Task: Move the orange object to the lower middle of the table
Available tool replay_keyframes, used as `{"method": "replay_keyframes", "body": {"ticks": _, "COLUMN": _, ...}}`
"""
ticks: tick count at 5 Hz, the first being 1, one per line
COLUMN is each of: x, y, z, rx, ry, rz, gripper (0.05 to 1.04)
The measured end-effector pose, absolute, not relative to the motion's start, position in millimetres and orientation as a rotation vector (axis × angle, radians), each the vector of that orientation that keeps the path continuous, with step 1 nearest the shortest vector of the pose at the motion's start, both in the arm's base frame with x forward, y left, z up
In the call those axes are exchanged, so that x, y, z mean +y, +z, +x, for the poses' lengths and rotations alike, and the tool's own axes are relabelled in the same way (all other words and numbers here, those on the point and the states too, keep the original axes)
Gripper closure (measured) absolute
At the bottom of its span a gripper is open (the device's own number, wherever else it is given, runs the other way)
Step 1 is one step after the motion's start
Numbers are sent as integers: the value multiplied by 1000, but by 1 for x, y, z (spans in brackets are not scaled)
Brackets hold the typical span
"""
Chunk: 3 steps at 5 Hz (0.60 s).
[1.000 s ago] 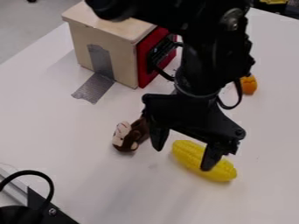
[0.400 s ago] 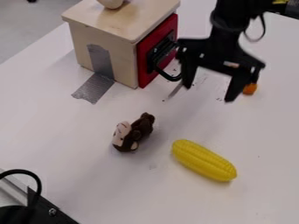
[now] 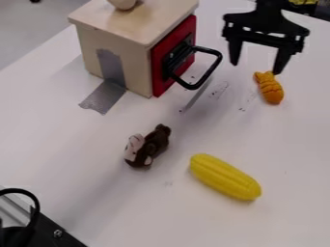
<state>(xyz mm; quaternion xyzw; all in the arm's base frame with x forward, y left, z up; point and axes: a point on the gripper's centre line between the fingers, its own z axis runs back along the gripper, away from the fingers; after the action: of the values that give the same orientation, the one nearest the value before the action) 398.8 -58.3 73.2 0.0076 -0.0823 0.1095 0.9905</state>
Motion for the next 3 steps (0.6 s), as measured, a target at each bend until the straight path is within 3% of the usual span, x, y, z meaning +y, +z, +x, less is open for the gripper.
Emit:
{"method": "replay_keyframes", "body": {"ticks": 1, "x": -69, "y": 54, "z": 424, "rx": -137, "ry": 215, "rz": -14, "gripper": 87}}
{"method": "replay_keyframes", "body": {"ticks": 3, "x": -78, "y": 6, "z": 440, "rx": -34, "ry": 215, "rz": 5, "gripper": 87}}
